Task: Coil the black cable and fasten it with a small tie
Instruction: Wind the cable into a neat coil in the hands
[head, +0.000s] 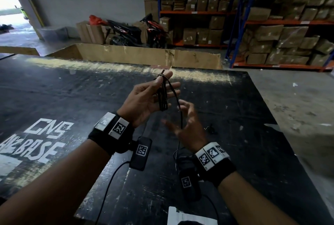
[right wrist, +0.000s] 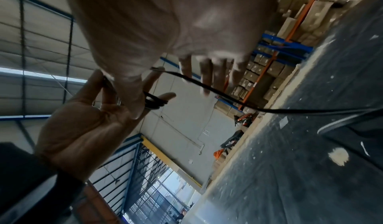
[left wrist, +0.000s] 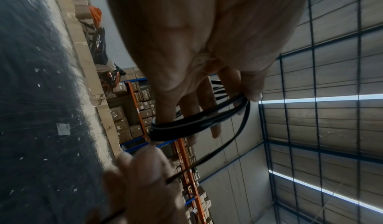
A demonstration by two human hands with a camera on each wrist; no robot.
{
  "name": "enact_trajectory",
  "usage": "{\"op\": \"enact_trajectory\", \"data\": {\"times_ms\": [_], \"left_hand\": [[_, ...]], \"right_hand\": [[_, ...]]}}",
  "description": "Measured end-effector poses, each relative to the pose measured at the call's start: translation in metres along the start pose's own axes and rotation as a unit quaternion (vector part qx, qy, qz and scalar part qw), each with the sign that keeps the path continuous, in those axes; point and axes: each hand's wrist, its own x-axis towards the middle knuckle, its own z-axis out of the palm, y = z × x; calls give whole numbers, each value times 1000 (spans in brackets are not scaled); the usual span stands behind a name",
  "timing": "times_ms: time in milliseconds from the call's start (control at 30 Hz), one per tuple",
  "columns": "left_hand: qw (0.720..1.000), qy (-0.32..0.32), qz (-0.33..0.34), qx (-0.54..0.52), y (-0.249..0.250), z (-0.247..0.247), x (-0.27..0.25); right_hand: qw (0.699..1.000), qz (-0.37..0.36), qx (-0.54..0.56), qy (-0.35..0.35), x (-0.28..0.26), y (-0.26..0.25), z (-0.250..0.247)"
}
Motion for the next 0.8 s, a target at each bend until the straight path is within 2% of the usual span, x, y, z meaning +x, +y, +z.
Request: {"op": "enact_trajectory", "data": {"times_ms": [67,133,233,333,500,600,667,800], "left_hand": [[1000,6,1,-3,0,-2,1],[1000,17,3,-3,1,-7,1],[998,34,-5,-47,6,-19,3],[995,32,-18,-96,9,-26,4],[985,-48,-40,-160,1,-19,0],[969,-107,-50,-218,5,-14,-4],[958,-158,-62,-231,12,-13,-9],[931,-276,-132,-201,6,-6,-26]], "right_hand": [[997,32,20,-72,1,6,6],[985,43,105,-128,-6,6,5],[957,72,234,-155,-26,5,2],[938,102,271,-190,-43,18,4],[939,121,191,-259,-36,34,2],[939,153,159,-262,-31,41,-3],[951,148,115,-246,-27,46,-9],[983,110,24,-148,2,59,-30]]}}
